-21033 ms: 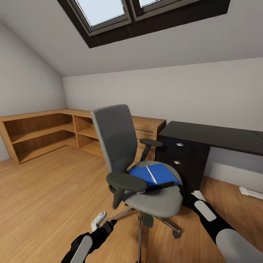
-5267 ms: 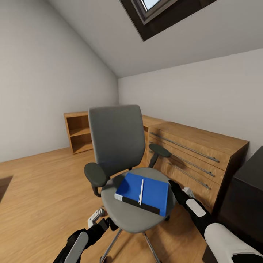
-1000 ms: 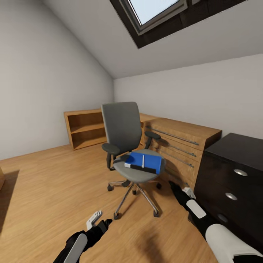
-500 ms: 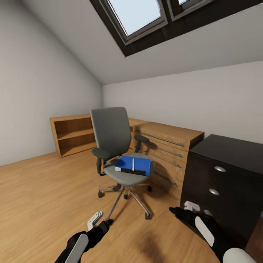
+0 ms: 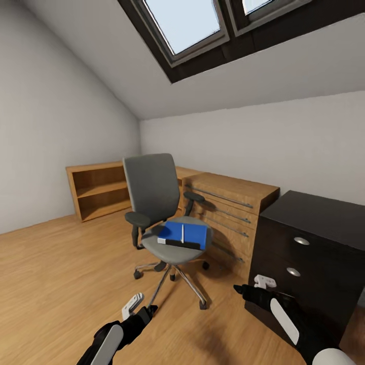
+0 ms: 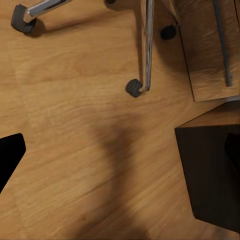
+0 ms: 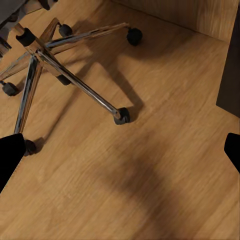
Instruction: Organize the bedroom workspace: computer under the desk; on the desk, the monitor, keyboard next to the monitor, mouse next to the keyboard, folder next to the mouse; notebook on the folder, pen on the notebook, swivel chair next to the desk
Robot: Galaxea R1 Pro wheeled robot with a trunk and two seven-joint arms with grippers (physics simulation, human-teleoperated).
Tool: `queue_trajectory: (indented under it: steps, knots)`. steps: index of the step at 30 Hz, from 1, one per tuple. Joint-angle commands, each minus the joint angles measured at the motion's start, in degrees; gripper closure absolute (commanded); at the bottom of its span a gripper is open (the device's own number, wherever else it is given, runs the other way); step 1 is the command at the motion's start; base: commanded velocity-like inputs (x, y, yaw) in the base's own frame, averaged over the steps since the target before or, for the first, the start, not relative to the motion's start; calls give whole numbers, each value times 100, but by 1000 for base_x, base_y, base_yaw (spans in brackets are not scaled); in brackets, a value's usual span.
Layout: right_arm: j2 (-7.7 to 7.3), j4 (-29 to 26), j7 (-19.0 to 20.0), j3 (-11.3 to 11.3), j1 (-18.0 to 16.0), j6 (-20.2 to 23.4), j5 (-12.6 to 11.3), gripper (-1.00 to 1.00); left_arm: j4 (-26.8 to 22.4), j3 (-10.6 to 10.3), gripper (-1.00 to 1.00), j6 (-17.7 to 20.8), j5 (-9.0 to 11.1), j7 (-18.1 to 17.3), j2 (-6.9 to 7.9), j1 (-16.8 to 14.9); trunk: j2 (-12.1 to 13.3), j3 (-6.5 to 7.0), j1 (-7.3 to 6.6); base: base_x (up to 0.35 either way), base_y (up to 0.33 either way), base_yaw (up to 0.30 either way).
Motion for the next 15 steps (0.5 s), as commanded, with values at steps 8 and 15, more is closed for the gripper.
queue_trajectory:
  steps: [8,15]
  knots:
    - [-22,-896,-9,14,430,377,18,-100,13,-8,-100,-18,55,74,0,3,319,137,-178,0,0,-167]
    - [-40,-1570,-26,13,813,469,29,-100,42,-3,-100,-35,53,79,6,4,600,254,-331,0,0,-247]
